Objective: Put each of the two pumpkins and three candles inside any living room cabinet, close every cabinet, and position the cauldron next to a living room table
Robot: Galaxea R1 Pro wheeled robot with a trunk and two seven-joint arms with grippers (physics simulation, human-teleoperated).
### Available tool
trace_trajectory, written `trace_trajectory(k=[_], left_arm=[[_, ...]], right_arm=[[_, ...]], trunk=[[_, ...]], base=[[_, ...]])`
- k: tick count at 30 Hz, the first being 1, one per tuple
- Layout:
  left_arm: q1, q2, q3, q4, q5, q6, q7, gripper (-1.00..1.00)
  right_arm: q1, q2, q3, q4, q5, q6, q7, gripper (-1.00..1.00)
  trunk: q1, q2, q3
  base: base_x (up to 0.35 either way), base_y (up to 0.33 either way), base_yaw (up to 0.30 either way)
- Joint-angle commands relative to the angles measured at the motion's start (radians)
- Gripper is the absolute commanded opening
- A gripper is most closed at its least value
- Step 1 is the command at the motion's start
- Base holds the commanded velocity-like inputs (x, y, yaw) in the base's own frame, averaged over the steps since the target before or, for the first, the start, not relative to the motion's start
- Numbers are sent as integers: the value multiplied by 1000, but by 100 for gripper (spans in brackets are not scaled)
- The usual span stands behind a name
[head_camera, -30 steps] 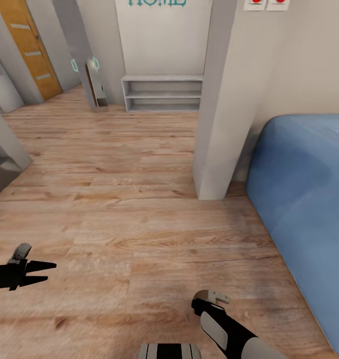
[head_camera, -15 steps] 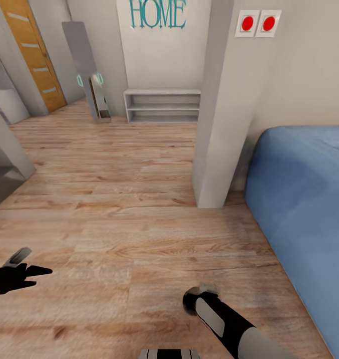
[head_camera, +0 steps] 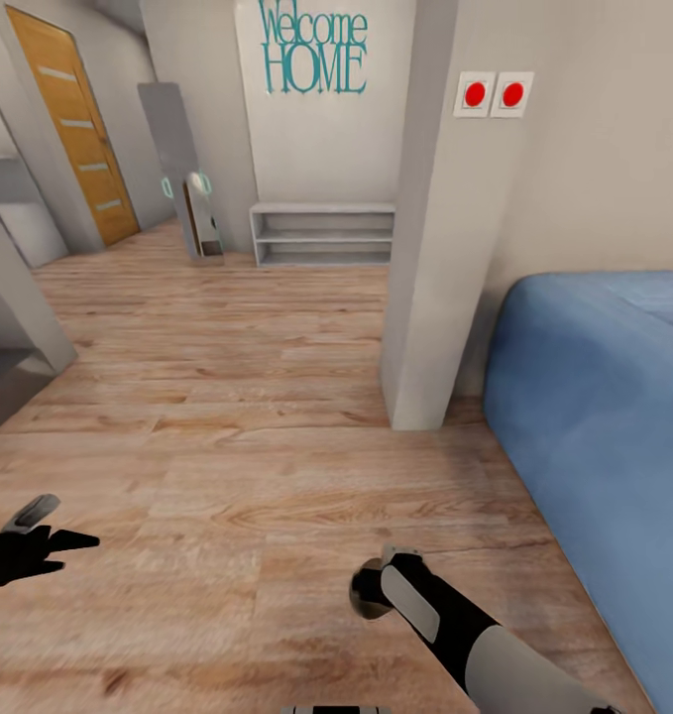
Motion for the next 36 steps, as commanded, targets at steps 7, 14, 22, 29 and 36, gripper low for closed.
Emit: trace_trajectory(k=[7,14,22,29,36], left_arm=[[-2,-28,12,0,3,0,157,100],[-2,-124,33,-48,8,-9,358,100],[-2,-244,44,-71,3,-13,587,100],[-2,-346,127,-67,2,-17,845,100],[-2,-382,158,-60,3,-63,985,100]], right_arm=[[-1,0,5,-6,-8,26,-17,-100],[-1,-1,6,-6,-10,65,-19,-100],[-1,-1,5,-6,-11,65,-16,-100],[-1,-1,4,-5,-11,56,-16,-100],[-1,0,4,-4,-11,50,-14,-100]], trunk=[[-3,1,26],[-6,3,53],[-17,18,83],[-44,67,105],[-70,116,127]], base=[[0,0,0],[0,0,0],[0,0,0],[0,0,0],[0,0,85]])
